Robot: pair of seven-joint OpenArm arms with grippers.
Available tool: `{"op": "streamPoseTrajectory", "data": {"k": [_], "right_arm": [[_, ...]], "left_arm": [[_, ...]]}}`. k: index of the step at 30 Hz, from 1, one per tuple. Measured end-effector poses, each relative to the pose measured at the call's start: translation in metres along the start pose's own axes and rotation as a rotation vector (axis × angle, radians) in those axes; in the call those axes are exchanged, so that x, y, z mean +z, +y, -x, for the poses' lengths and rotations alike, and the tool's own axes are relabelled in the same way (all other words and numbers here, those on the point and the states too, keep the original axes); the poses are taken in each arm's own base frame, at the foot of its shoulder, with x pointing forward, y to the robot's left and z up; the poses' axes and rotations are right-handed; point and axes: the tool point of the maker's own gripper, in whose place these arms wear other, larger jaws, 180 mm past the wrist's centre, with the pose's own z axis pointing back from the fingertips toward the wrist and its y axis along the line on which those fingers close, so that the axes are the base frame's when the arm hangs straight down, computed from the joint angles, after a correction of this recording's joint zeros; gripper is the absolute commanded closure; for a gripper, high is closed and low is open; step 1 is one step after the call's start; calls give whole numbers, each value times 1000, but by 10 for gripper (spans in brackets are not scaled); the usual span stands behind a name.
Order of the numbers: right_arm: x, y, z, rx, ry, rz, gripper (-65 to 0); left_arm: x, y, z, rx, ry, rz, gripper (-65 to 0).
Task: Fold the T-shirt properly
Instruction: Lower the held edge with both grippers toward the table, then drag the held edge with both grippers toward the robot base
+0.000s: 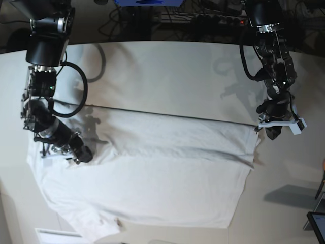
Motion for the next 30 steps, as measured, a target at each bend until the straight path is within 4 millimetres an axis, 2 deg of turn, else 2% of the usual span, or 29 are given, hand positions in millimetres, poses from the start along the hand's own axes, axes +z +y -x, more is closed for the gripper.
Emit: {"op": "streamPoseTrajectory", "data": {"k": [5,10,13,18,22,25,27,28,30], "right_arm": [[-6,-10,6,-34,22,19,-17],[-8,-8,4,-37,19,15,-20],[-10,4,-3,-3,9,-22,-67],[-10,24,-9,90,-4,-107,-196],[-5,36,-9,193,-10,-166,-210],[18,54,-16,411,-46,-202,-209],[45,67,-35,591,-159,-168,-209],[58,73,-45,657,-234,-141,-209],[76,72,-47,774,-298,-58,-209]], "left_arm": [[0,0,1,-1,2,-1,-55],[0,-2,2,-4,6,6,-55],[0,-2,3,-4,6,5,-55],[0,-2,2,-5,6,6,-55],[0,-3,2,-4,5,7,-55],[-2,-9,-4,-93,-11,35,-55],[-5,-19,-10,-220,-36,50,-55],[-6,-30,-12,-297,-47,81,-55],[-7,-49,-12,-412,-69,132,-55]]}}
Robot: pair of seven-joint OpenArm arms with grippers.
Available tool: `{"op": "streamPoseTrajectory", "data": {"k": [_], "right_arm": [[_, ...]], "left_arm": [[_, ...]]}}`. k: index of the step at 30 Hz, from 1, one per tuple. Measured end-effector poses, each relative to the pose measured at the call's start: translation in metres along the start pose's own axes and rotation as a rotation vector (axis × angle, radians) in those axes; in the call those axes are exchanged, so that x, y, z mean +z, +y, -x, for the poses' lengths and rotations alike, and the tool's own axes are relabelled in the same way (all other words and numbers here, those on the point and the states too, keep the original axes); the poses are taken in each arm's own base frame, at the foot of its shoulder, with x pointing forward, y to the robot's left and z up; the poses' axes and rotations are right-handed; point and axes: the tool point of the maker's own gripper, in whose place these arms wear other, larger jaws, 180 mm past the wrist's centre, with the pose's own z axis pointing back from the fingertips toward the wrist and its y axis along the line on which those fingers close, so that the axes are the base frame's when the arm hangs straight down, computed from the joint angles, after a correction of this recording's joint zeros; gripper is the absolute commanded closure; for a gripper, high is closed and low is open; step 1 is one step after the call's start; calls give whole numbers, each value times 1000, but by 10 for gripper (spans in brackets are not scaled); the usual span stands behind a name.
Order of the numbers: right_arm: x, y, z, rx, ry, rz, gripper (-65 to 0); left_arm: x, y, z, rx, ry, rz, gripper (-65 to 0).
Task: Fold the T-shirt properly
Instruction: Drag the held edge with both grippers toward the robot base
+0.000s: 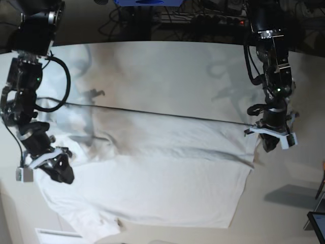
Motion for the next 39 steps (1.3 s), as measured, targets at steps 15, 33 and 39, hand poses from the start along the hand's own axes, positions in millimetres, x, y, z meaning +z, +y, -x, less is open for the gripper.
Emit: {"op": "streamPoseTrajectory", "data": {"k": [15,33,39], "right_arm": [[67,-30,91,167,52,314,-65],[59,-67,149,86,148,368,-3],[51,-67,139,92,124,366,-3]], "left_arm": [[-25,-4,4,-145,-174,39,0],[-53,-32,29,-212,-106,134,0],[-69,-23,49,-195,-32,110,0]]}}
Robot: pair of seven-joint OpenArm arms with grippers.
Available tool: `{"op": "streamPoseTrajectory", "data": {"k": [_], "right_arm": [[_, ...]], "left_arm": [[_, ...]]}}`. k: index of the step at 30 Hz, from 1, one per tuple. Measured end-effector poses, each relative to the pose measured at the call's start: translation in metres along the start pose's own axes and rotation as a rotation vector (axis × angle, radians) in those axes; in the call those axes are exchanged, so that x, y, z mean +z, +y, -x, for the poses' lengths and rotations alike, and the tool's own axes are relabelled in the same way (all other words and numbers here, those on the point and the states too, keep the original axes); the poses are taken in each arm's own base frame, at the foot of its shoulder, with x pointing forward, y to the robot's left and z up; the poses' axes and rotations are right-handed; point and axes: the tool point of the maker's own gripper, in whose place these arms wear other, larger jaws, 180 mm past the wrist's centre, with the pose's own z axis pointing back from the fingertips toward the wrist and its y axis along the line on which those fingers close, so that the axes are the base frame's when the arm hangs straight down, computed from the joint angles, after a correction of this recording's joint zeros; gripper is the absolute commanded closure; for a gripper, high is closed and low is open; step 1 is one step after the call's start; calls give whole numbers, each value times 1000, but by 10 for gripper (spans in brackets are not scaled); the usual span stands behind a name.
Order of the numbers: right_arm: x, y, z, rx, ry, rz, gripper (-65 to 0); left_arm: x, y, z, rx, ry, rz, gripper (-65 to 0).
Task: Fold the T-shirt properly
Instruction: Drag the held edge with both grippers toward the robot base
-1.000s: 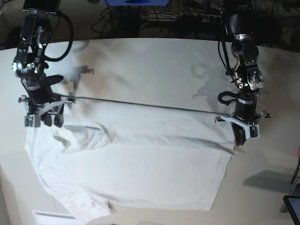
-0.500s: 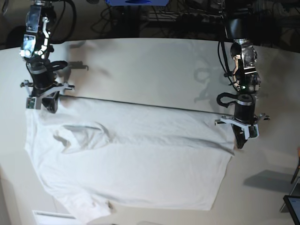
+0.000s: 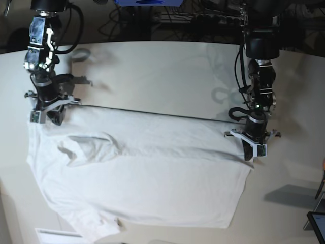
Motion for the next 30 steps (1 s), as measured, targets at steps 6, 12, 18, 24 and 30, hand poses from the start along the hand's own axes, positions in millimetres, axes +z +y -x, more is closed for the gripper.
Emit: {"op": "streamPoseTrajectory", "data": {"k": [6,12,18,24,30], "right_arm": [[-17,-11,-8,64,3,27,-3],[-26,-18,14,79,54,45,-3],[-22,-19,20,80,55,43,-3],[-4,-40,32,48,55,75,-3],[13,-56,40,44,59,78,-3]], "left_arm": [[7,2,29,2,64,-4,0],[18,2,39,8,55,-4,0],[30,4,49,-2,47,-2,0],[45,7,59,-7,34,-1,0],[77,2,68,-37,35,27,0]]}}
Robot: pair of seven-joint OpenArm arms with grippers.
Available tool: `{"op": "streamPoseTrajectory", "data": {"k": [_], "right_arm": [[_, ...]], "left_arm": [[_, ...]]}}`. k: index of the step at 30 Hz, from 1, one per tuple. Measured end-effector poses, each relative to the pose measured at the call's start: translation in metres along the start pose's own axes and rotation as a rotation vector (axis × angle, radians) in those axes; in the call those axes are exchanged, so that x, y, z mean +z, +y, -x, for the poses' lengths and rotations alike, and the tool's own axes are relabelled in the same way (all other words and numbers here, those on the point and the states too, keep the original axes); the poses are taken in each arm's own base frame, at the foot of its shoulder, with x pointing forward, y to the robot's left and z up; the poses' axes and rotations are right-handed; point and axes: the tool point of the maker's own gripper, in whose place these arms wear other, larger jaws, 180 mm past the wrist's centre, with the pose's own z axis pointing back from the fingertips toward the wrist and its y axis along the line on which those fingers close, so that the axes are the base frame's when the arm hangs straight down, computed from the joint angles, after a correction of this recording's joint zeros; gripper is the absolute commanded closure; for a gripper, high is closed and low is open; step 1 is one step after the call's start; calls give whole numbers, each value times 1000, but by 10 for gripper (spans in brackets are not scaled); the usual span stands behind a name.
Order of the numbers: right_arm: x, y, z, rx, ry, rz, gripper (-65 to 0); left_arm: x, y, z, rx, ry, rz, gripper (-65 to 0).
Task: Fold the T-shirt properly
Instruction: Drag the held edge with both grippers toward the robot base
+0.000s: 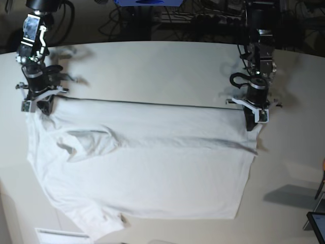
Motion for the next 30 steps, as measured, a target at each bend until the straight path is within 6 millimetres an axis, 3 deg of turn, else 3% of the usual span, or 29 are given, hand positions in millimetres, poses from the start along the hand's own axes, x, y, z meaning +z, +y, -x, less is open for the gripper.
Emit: {"op": "streamPoseTrajectory", "data": {"k": [10,22,30], "right_arm": [[22,-6,10,32,21,17,-3],[50,-2,22,90,170,32,-3],[70,3,32,96,199,37,-3]], "left_arm": [[41,-12,14,-19,27,24,0],[103,2,30,-30,173,-12,0],[128,3,36,-35,289,-32,0]]}}
